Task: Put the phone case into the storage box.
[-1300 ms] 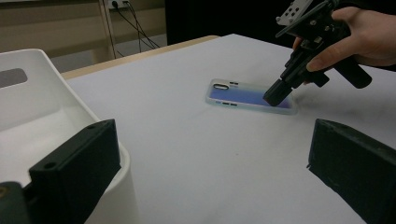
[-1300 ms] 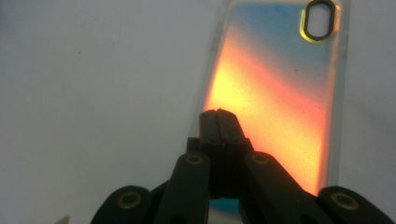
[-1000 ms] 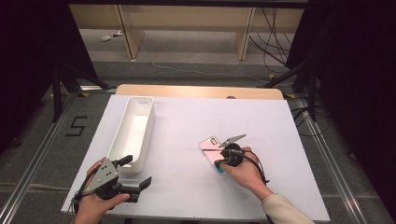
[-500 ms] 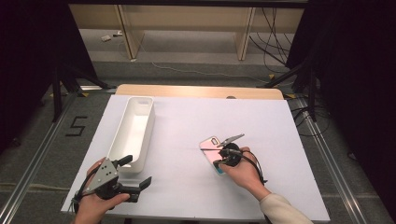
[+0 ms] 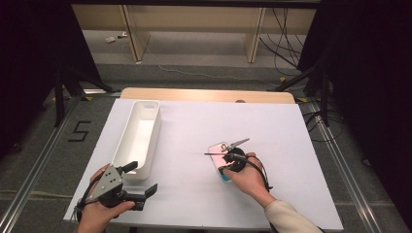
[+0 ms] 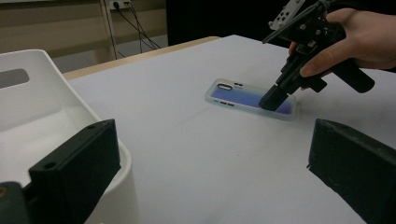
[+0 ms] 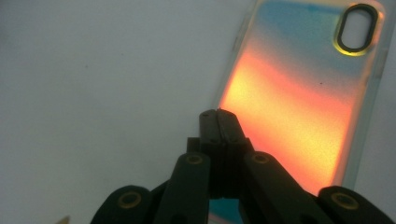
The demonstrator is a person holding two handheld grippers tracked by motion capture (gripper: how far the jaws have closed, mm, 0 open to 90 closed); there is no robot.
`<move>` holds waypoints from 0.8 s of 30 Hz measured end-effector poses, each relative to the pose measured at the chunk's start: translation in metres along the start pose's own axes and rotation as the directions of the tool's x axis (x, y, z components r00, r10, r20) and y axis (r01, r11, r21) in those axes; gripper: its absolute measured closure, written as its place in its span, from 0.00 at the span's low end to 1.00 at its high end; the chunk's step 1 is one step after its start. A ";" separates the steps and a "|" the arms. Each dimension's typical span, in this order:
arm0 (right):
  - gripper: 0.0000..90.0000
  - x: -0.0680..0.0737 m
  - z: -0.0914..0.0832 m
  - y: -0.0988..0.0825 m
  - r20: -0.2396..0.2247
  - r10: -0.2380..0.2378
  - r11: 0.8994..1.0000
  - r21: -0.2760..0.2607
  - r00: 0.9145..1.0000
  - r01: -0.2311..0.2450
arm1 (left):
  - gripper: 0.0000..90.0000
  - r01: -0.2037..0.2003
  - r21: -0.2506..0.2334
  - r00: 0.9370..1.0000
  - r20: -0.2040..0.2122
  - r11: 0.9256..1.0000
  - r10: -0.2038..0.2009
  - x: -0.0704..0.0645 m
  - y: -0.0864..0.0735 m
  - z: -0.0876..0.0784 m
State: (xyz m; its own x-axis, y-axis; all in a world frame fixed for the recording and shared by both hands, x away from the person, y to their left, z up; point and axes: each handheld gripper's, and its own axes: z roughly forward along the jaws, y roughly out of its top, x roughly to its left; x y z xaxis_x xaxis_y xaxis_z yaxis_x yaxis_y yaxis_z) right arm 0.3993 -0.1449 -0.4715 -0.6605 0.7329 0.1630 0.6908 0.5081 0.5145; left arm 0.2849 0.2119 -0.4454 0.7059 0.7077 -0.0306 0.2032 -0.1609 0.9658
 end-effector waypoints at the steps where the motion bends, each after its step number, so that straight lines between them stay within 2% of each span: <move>1: 1.00 0.001 0.000 0.001 -0.003 0.002 1.000 0.002 1.000 -0.002 | 0.02 0.000 -0.001 1.000 0.000 1.000 0.000 0.000 0.000 0.000; 11: 1.00 0.006 0.004 0.009 -0.014 0.006 1.000 0.001 1.000 -0.006 | 0.02 -0.003 -0.002 1.000 0.001 1.000 0.003 0.000 0.000 0.000; 14: 1.00 0.007 0.005 0.011 -0.011 0.013 1.000 -0.012 1.000 -0.013 | 0.02 -0.001 -0.002 1.000 0.001 1.000 0.001 0.000 0.000 0.000; 15: 1.00 0.009 0.005 0.012 -0.016 0.029 1.000 -0.008 0.999 -0.029 | 0.02 -0.004 -0.002 1.000 0.001 1.000 0.004 0.000 0.000 0.000; 17: 1.00 0.008 0.006 0.013 -0.011 0.016 1.000 -0.019 1.000 -0.016 | 0.02 -0.004 -0.003 1.000 0.001 1.000 0.004 0.000 0.000 0.000; 24: 1.00 0.008 0.008 0.016 -0.021 0.018 1.000 -0.012 1.000 -0.018 | 0.02 -0.004 -0.003 1.000 0.001 1.000 0.004 0.001 0.000 0.000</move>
State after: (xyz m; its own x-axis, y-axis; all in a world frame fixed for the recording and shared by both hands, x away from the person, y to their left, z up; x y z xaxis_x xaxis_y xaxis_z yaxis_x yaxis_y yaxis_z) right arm 0.4072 -0.1270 -0.4683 -0.6539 0.7324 0.1896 0.6991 0.4892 0.5215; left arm 0.2850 0.2126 -0.4451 0.7073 0.7065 -0.0268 0.1981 -0.1616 0.9668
